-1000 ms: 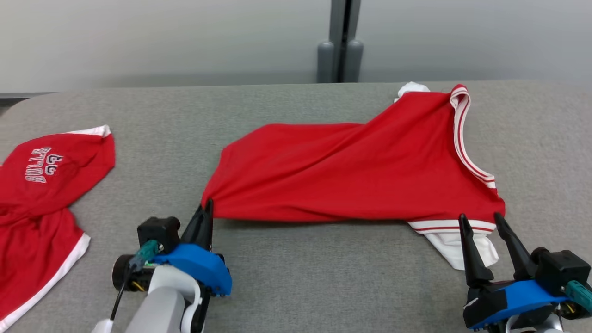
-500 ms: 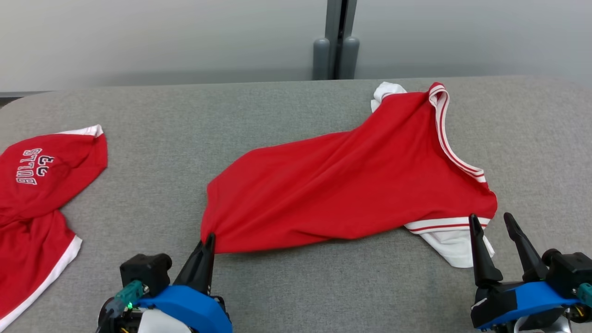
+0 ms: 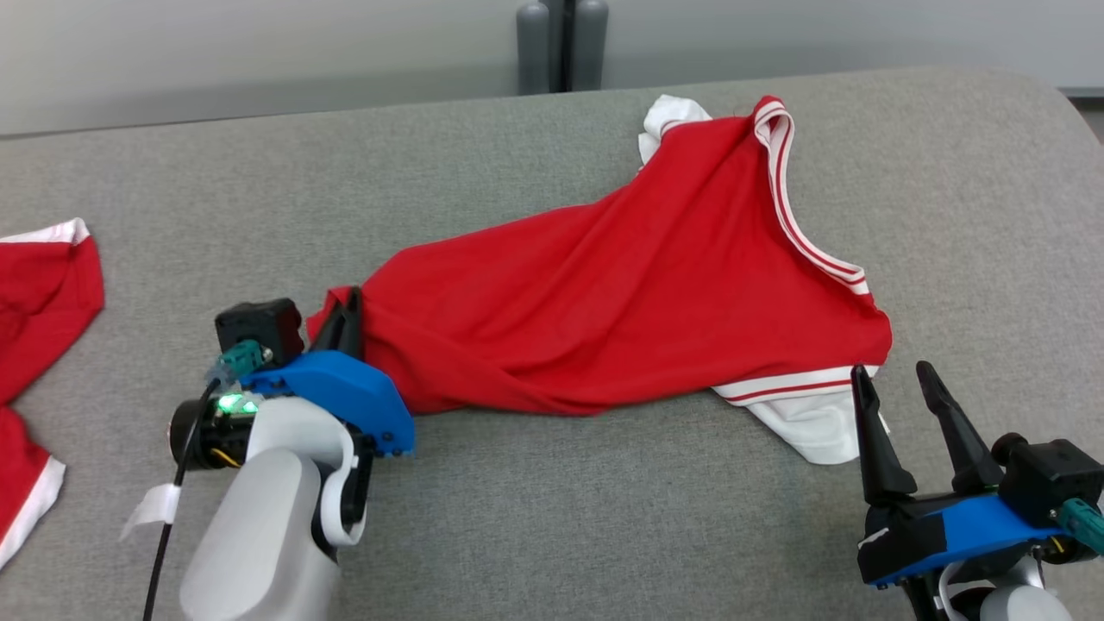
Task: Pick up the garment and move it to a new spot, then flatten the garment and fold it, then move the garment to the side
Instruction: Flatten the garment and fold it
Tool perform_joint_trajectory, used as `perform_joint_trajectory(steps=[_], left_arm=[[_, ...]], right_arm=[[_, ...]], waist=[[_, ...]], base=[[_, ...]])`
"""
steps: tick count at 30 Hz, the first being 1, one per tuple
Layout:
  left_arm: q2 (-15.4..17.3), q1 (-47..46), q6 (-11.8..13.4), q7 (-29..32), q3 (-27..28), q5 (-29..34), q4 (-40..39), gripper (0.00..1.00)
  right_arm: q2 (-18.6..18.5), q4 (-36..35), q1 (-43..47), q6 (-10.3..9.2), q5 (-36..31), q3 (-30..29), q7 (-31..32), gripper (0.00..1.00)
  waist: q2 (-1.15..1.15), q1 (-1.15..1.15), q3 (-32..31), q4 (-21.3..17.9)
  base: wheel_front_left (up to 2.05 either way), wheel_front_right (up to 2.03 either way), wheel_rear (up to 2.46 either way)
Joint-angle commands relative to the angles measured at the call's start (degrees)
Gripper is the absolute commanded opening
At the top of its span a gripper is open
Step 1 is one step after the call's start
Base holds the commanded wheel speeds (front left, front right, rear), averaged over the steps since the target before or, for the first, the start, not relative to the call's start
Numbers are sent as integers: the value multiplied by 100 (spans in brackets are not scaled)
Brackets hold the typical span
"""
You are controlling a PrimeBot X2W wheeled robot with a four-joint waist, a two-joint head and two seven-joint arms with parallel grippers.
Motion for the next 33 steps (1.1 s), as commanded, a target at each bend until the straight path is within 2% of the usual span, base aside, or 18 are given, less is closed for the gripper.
perform_joint_trajectory(steps=[1, 9, 13, 14, 15, 19, 23, 29, 33], left_arm=[[10, -94, 41, -69, 18, 47, 78, 0], [154, -952, 258, -1066, 58, 408, 1286, 0], [183, -1258, 288, -1465, 66, 493, 1784, 0], [152, -1309, 241, -1514, 68, 454, 1908, 24], [123, -1350, 172, -1534, 59, 403, 2029, 100], [8, -1394, -59, -1667, 24, 249, 2358, 100], [-67, -1171, -165, -1834, 99, 77, 2486, 100], [-77, -644, -262, -1960, 73, 0, 2255, 100], [-48, -268, -374, -1724, -95, 26, 2102, 100]], right_arm=[[-14, 15, -72, 3, 15, 1, -33, 100], [-13, 64, -200, 3, -18, 94, -29, 100], [-13, 65, -226, 3, -35, 141, -11, 100], [-14, 69, -220, 3, -33, 148, -8, 100], [-14, 75, -220, 3, -41, 158, -6, 100], [-13, 95, -164, 3, -43, 121, 13, 100], [-14, 108, -101, 3, -16, 134, 20, 100], [-13, 130, 14, 2, 58, 108, 10, 100], [-14, 129, 36, 3, 85, 108, 12, 100]], waist=[[0, -1, 21, -11], [0, -1, 175, -55], [0, -1, 188, -33], [0, -1, 183, -24], [0, -1, 175, -16], [0, -1, 97, 66], [0, -1, -23, 143], [0, -1, -176, 275], [0, -1, -210, 310]], base=[[0, 0, 0], [0, 0, 0], [0, 0, 0], [0, 0, 0], [0, 0, 0], [0, 0, 0], [0, 0, 0], [0, 0, 0], [0, 0, 0]])
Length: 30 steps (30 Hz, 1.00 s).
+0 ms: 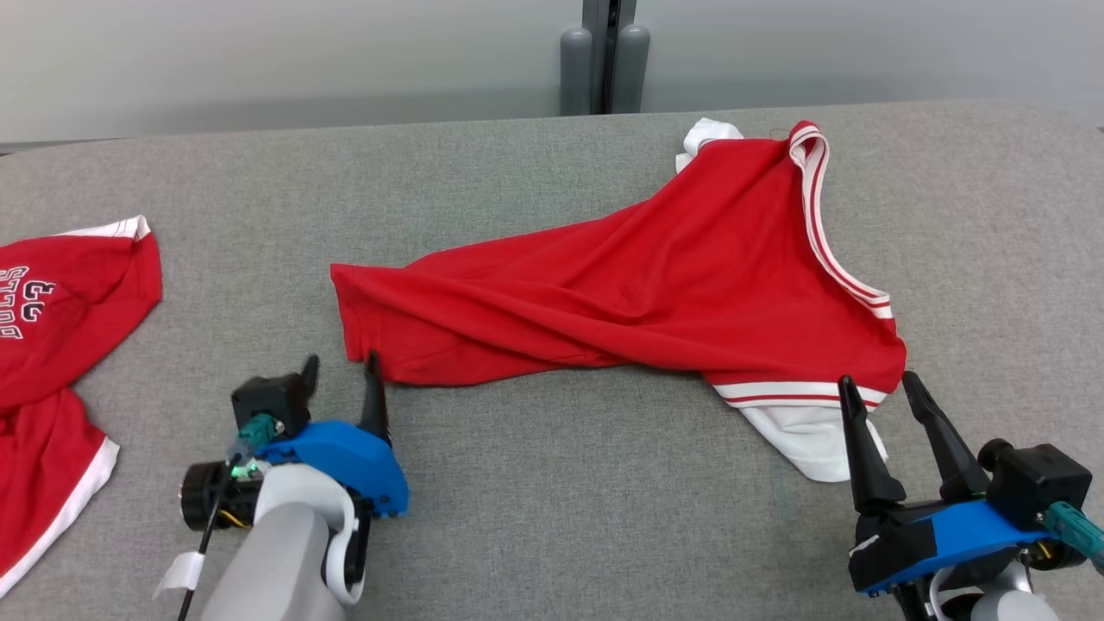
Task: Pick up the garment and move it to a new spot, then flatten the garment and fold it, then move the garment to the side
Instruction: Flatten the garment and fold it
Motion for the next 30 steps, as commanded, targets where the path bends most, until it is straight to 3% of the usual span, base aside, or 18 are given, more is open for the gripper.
perform_joint_trajectory(steps=[1, 5, 15, 17, 19, 21, 30], left_arm=[[14, 68, -45, 62, -14, -12, -54, 100], [-13, 203, -180, 326, -112, -114, -162, 100], [12, 33, -193, 529, -217, -132, -253, 100], [-8, 37, -203, 592, -241, -173, -299, 93], [-28, 79, -186, 659, -249, -211, -368, 94], [-23, 149, -125, 703, -229, -242, -470, 100], [15, 873, 411, 842, -48, -388, -1599, 100]], right_arm=[[-14, -9, 27, 3, 9, -9, 7, 100], [-14, -34, -14, 3, 29, 12, 19, 100], [-13, 27, -107, 3, 76, 34, -26, 100], [-13, 48, -118, 3, 89, 28, -41, 100], [-13, 68, -125, 3, 99, 29, -54, 100], [-13, 82, -129, 3, 103, 32, -67, 100], [-13, 122, -24, 3, 108, 1, -74, 100]], waist=[[0, 1, 4, 4], [0, 1, 52, -4], [0, 1, 188, -196], [0, 1, 195, -218], [0, 1, 191, -237], [0, 1, 180, -253], [0, 1, 69, -254]], base=[[0, 0, 0], [0, 0, 0], [0, 0, 0], [0, 0, 0], [0, 0, 0], [0, 0, 0], [0, 0, 0]])
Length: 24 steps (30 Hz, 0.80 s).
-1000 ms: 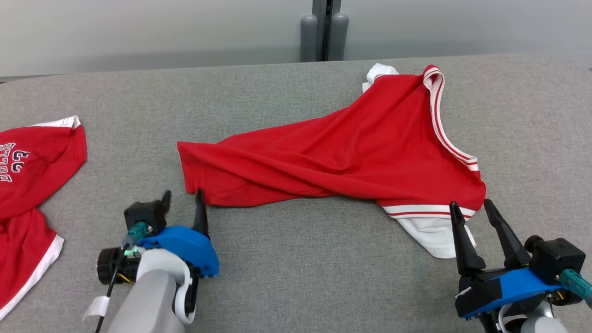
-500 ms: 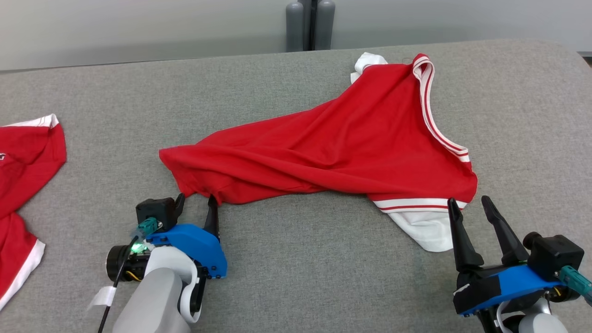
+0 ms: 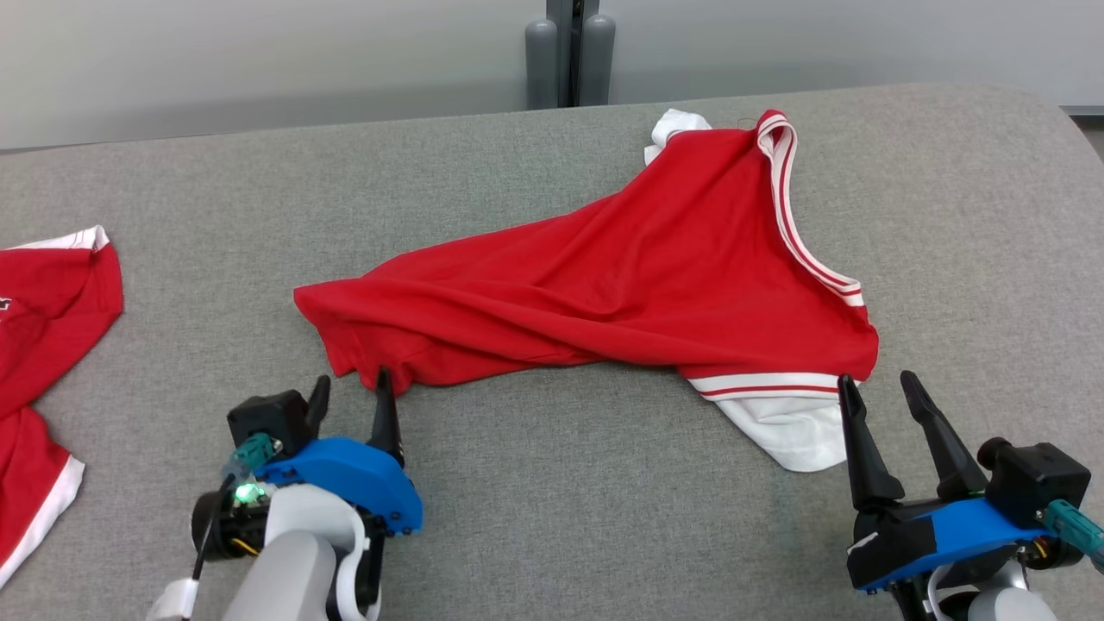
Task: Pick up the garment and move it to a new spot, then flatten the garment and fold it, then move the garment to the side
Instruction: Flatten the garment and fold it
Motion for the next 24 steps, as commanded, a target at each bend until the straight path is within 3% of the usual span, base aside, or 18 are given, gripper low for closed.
perform_joint_trajectory(steps=[1, 7, 19, 20, 21, 22, 24], left_arm=[[-8, 162, 28, 87, -22, -55, -202, 100], [12, 392, 77, 482, -119, -146, -710, 100], [100, -269, 247, 672, -67, -107, 79, 97], [109, -299, 235, 651, -68, -104, 142, 75], [127, -325, 232, 616, -80, -77, 194, 18], [138, -343, 210, 577, -87, -82, 231, 0], [148, -359, 185, 511, -85, -82, 224, 0]], right_arm=[[-13, 1, 45, 3, 20, -13, -13, 100], [-13, -8, -2, 3, 68, 31, -11, 100], [-13, 26, -132, 3, 87, 96, -10, 100], [-13, 34, -139, 3, 99, 101, -18, 100], [-14, 42, -139, 3, 105, 103, -26, 100], [-14, 49, -135, 3, 109, 102, -36, 100], [-14, 55, -127, 3, 113, 92, -46, 100]], waist=[[0, 0, -14, 2], [0, 0, 12, 0], [0, 0, 187, -224], [0, 0, 191, -242], [0, 0, 192, -258], [0, 0, 192, -268], [0, 0, 191, -272]], base=[[0, 0, 0], [0, 0, 0], [0, 0, 0], [0, 0, 0], [0, 0, 0], [0, 0, 0], [0, 0, 0]])
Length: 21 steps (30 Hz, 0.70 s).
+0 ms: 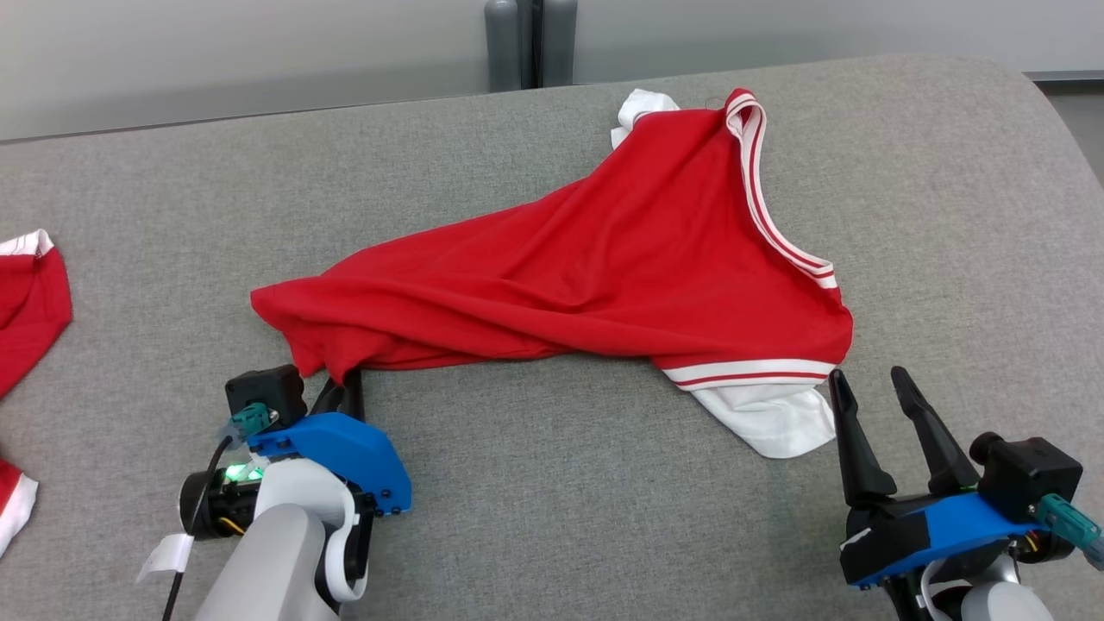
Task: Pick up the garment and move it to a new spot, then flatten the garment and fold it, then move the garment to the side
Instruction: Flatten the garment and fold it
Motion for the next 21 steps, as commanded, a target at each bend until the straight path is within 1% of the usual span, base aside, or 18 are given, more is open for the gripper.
perform_joint_trajectory(steps=[1, 6, 9, 12, 16, 18, 19, 21], left_arm=[[55, -81, -11, -56, 5, 45, -20, 0], [193, 131, 0, -415, -64, 207, -411, 0], [347, 327, 66, -543, -155, 379, -946, 0], [541, 651, 203, -525, -222, 570, -1556, 0], [730, 1254, 408, -267, -235, 593, -2307, 0], [856, 1533, 435, 30, -285, 549, -2319, 0], [922, 1626, 428, 164, -329, 571, -2196, 0], [926, 1737, 347, 338, -387, 485, -1945, 0]], right_arm=[[-14, 9, -44, 3, 48, -7, -43, 100], [-14, 28, 64, 3, 19, -73, -39, 100], [-12, 32, 106, 3, 3, -86, -13, 100], [-14, 31, 143, 3, 10, -83, -6, 100], [-14, 38, 212, 3, 26, -81, 30, 100], [-14, 37, 253, 3, 27, -128, 41, 100], [-11, 38, 256, 3, 27, -132, 39, 100], [-14, 37, 240, 3, 44, -115, 49, 100]], waist=[[0, 0, -5, 2], [0, 0, -108, 81], [0, 0, -204, 180], [0, 0, -322, 254], [0, 0, -459, 311], [0, 0, -513, 368], [0, 0, -535, 383], [0, 0, -545, 373]], base=[[0, 0, 0], [0, 0, 0], [0, 0, 0], [0, 0, 0], [0, 0, 0], [0, 0, 0], [0, 0, 0], [0, 0, 0]])
